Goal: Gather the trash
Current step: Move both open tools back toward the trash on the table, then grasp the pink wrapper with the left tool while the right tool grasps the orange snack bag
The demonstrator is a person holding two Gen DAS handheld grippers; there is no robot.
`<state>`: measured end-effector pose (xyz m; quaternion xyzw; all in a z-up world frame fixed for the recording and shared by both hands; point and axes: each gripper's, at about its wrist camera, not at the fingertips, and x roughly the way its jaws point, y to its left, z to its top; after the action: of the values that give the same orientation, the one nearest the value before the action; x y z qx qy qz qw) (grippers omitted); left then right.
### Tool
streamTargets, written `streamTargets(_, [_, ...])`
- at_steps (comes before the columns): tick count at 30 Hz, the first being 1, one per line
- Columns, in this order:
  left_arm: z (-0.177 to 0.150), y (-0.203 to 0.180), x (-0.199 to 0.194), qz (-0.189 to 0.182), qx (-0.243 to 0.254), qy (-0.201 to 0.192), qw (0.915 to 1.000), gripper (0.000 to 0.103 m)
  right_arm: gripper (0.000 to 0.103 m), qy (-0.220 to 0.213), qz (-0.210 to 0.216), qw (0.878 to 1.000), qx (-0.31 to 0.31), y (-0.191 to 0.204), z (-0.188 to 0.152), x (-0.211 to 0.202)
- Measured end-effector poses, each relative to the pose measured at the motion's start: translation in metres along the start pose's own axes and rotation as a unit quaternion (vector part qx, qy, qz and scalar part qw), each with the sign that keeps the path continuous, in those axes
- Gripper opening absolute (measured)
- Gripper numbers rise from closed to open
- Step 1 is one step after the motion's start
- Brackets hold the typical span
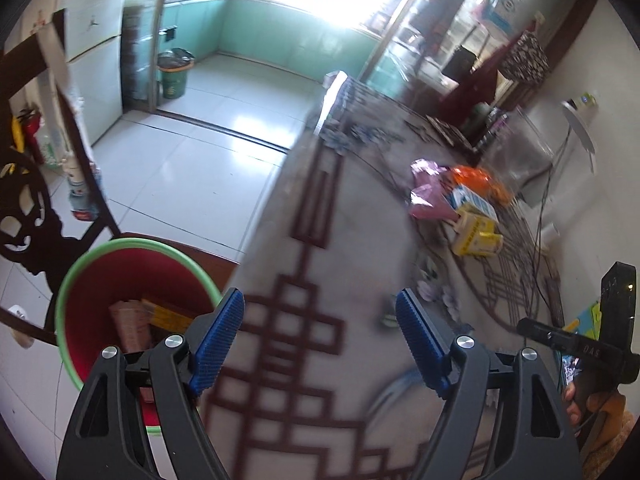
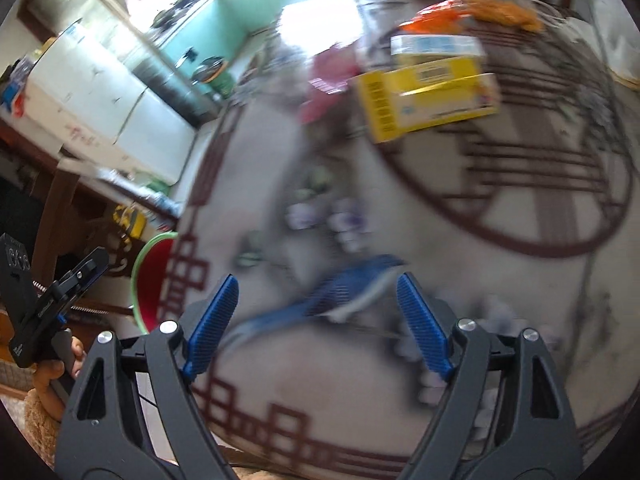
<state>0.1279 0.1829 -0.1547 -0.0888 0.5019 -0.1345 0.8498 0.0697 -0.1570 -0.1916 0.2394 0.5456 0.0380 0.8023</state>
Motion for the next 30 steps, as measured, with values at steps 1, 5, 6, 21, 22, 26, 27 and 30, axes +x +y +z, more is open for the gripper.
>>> streamTargets(1, [0.0, -0.006, 0.002, -0.002, 0.001, 0.002, 1.0, 0.075, 0.08, -0.005, -0.007, 1.0, 0.001, -0.008, 0.003, -0.005])
streamTargets(5, [0.002, -0.028, 0.007, -0.003, 0.005, -0.004, 1.0, 0.075, 0.08, -0.034, -0.028, 0.999, -0.003, -0.038, 0.033, -0.025])
streamTargets(6, [0.002, -0.031, 0.008, -0.002, 0.004, -0.006, 1.0, 0.075, 0.08, -0.046, -0.035, 0.998, -0.011, -0.046, 0.047, -0.031])
streamTargets(21, [0.032, -0.124, 0.038, 0.049, -0.019, -0.042, 0.9977, 0.077, 0.08, -0.046, -0.052, 0.996, -0.049, -0.134, 0.285, 0.058])
streamTargets(22, [0.034, -0.132, 0.042, 0.056, -0.016, -0.044, 0.9973, 0.077, 0.08, -0.043, -0.053, 0.997, -0.045, -0.14, 0.295, 0.068])
streamTargets(26, [0.044, -0.147, 0.053, 0.068, -0.014, -0.047, 0.9965, 0.078, 0.08, -0.001, -0.03, 0.999, -0.013, -0.162, 0.324, 0.112])
streamTargets(27, [0.048, -0.15, 0.057, 0.07, -0.014, -0.048, 0.9963, 0.078, 0.08, 0.003, -0.028, 1.0, -0.012, -0.164, 0.327, 0.118])
streamTargets(30, [0.059, -0.159, 0.071, 0.072, -0.014, -0.042, 0.9964, 0.079, 0.079, 0.022, -0.018, 0.999, -0.023, -0.168, 0.331, 0.132])
